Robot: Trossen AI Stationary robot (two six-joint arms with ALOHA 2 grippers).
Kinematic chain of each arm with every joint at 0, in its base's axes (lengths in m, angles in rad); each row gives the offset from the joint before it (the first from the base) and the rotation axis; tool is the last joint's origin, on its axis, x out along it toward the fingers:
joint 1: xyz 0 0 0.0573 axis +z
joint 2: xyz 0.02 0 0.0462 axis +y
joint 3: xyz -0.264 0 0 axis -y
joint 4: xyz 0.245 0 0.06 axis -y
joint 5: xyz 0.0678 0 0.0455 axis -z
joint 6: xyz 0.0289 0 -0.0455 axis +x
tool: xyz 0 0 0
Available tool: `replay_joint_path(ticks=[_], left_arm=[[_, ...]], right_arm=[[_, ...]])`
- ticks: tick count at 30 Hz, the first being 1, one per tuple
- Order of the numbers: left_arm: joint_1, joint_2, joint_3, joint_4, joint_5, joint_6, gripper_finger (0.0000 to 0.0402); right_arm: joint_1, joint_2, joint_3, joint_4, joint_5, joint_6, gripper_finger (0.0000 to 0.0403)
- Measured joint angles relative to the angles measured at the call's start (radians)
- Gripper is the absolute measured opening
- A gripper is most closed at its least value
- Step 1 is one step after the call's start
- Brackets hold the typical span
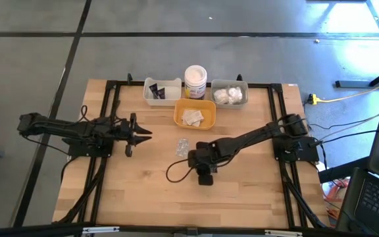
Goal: Pick & Place Travel size toiletries
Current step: Put the blue shave cream into the white bin
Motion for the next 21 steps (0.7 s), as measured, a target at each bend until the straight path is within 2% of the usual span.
replay_joint_path(ticks=[9,12,18,21], left_arm=[[0.000,0.084,-0.119,0.286,0.001,-0.027,0.0086],[-0.007,0.111,-0.118,0.310,-0.001,-0.030,0.0086],[-0.044,0.181,-0.109,0.472,-0.008,0.006,0.0092],[-0.047,0.203,-0.052,0.446,-0.051,0.052,0.0092]], right_arm=[[0.025,-0.108,0.002,0.049,0.004,-0.049,0.0133],[0.031,-0.145,0.002,0.071,0.016,-0.057,0.0132],[0.033,-0.223,0.002,0.092,0.061,-0.100,0.0141],[0.033,-0.259,0.003,0.108,0.067,-0.109,0.0133]])
